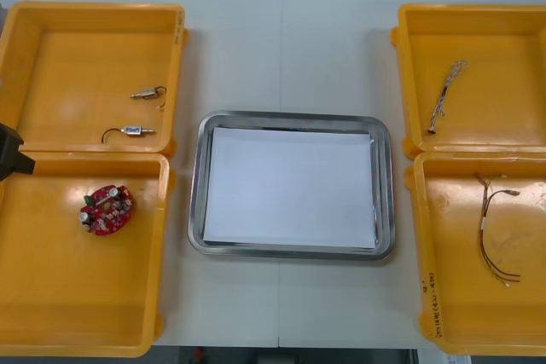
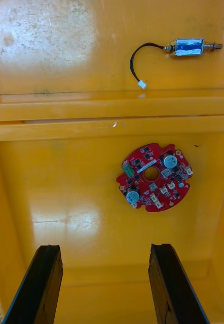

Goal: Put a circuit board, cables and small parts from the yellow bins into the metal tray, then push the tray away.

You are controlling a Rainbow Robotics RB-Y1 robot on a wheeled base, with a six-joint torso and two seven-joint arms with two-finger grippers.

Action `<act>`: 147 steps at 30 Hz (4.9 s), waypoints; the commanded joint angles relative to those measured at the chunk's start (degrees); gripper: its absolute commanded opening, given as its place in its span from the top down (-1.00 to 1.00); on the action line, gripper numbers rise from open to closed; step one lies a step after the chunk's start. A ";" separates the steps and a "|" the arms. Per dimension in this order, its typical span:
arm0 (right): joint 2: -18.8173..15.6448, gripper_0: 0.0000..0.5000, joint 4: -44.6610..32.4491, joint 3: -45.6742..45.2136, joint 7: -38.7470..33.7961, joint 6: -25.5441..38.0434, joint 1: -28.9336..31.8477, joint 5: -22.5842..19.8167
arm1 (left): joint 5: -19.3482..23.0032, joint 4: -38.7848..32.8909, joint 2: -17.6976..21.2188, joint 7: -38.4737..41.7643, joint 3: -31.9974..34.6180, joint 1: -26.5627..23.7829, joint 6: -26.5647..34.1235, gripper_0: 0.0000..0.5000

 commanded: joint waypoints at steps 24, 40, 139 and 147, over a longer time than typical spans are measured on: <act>-0.86 -1.00 -0.93 -0.62 -0.52 0.17 0.77 0.06 | 0.44 -1.60 2.62 -1.61 1.57 0.93 0.36 -1.00; -0.86 -1.00 -0.93 -0.62 -0.52 0.17 0.77 0.06 | 0.44 -1.60 2.62 -1.61 1.57 0.93 0.36 -1.00; 5.64 -1.00 3.02 2.98 -3.86 0.17 -4.59 4.54 | -9.76 1.91 -7.23 10.70 -0.62 3.39 -4.43 -1.00; 9.86 -1.00 3.90 3.77 -5.53 0.17 -4.86 7.70 | -13.54 3.76 -11.44 12.89 -0.54 3.39 -5.22 -1.00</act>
